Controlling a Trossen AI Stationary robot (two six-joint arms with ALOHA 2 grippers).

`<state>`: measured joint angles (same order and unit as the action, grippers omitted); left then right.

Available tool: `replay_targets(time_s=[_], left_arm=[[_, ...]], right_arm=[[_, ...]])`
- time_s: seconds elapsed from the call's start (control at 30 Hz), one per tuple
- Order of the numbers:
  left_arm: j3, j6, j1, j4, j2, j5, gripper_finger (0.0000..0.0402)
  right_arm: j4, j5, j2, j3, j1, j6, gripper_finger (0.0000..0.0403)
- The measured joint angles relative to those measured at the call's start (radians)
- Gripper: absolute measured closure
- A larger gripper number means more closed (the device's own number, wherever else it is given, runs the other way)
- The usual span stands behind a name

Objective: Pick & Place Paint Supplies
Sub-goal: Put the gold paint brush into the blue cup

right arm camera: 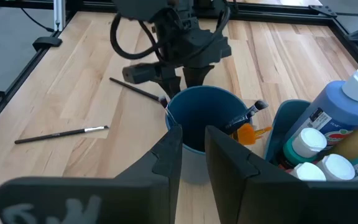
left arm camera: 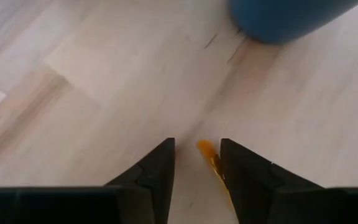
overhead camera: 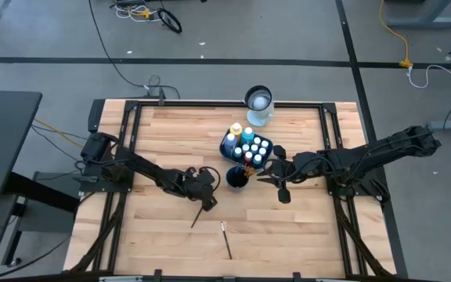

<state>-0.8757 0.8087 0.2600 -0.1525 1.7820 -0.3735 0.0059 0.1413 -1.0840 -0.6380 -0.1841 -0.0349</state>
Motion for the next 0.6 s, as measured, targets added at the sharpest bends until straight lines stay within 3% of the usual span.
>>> replay_targets(time_s=[0.33, 0.6], left_arm=[[-0.005, -0.001, 0.002, 0.005, 0.064, -0.011, 0.0279], [-0.004, 0.020, 0.008, -0.022, 0.055, 0.008, 0.0375]], right_arm=[[0.001, 0.000, 0.000, 0.000, 0.000, 0.000, 0.0331], [0.000, 0.000, 0.000, 0.000, 0.000, 0.000, 0.0331]])
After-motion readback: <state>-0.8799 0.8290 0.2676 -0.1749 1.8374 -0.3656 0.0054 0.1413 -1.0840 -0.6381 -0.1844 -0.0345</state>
